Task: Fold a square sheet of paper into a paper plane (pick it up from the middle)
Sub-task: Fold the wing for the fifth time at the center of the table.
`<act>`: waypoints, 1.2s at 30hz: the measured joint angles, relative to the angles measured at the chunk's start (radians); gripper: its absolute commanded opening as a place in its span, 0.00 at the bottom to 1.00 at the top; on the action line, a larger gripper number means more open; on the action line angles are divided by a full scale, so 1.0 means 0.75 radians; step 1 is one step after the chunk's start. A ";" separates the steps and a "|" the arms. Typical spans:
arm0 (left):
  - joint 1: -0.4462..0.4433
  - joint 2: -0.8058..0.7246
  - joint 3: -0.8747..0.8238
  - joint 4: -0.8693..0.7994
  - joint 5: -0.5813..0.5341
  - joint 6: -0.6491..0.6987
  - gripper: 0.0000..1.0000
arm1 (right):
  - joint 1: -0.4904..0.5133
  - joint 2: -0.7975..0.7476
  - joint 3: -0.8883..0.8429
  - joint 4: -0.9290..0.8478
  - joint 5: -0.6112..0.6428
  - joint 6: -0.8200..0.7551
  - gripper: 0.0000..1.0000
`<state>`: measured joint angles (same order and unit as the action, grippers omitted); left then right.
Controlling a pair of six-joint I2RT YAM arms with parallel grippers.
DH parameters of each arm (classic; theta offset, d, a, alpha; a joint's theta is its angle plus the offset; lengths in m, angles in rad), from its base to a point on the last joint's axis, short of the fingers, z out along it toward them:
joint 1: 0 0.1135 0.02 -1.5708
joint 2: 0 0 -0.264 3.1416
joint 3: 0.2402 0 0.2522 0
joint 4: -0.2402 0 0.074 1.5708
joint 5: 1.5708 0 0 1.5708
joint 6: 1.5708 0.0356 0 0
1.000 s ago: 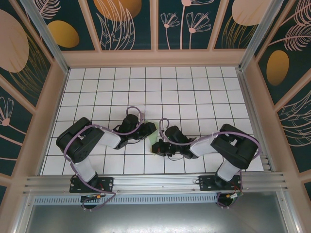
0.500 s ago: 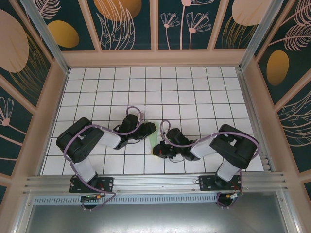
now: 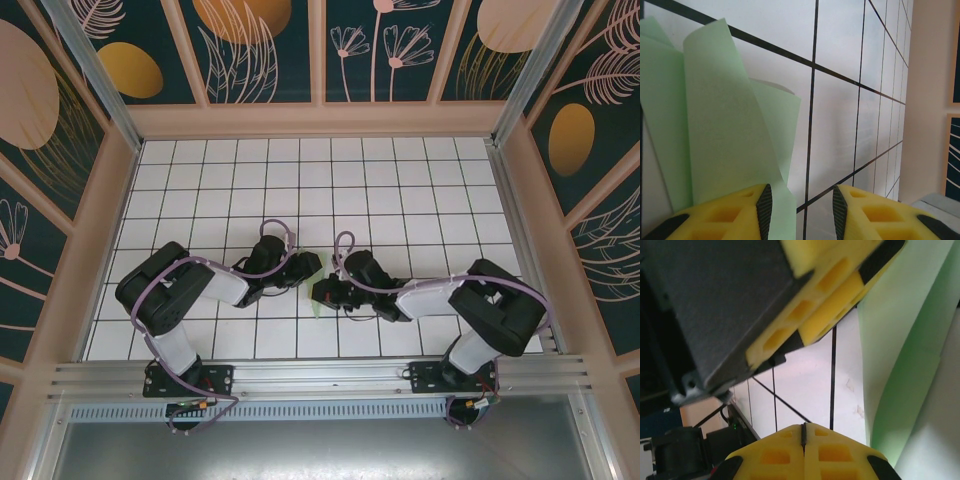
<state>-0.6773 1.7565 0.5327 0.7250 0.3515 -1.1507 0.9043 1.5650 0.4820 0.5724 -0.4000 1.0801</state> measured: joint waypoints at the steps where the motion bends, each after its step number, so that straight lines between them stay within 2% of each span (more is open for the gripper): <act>1: 0.000 0.000 0.000 0.000 0.000 0.000 0.41 | -0.003 0.020 0.003 0.012 0.005 0.003 0.07; 8: 0.000 0.000 0.000 0.000 0.000 0.000 0.41 | -0.012 0.135 0.001 0.051 0.007 0.040 0.07; 16: 0.000 -0.001 0.000 -0.001 0.001 0.000 0.42 | 0.005 0.149 -0.043 0.075 0.004 0.053 0.06; 26: 0.000 -0.103 0.001 -0.141 -0.014 0.008 0.48 | 0.016 0.152 0.020 -0.054 -0.023 -0.079 0.05; 36: 0.000 -0.276 0.030 -0.297 -0.064 0.087 0.49 | 0.003 0.154 0.124 -0.270 -0.078 -0.328 0.05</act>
<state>-0.6773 1.5497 0.5549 0.5022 0.3038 -1.0851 0.9066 1.6806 0.5747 0.3702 -0.4583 0.8345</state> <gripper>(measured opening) 0.485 0.060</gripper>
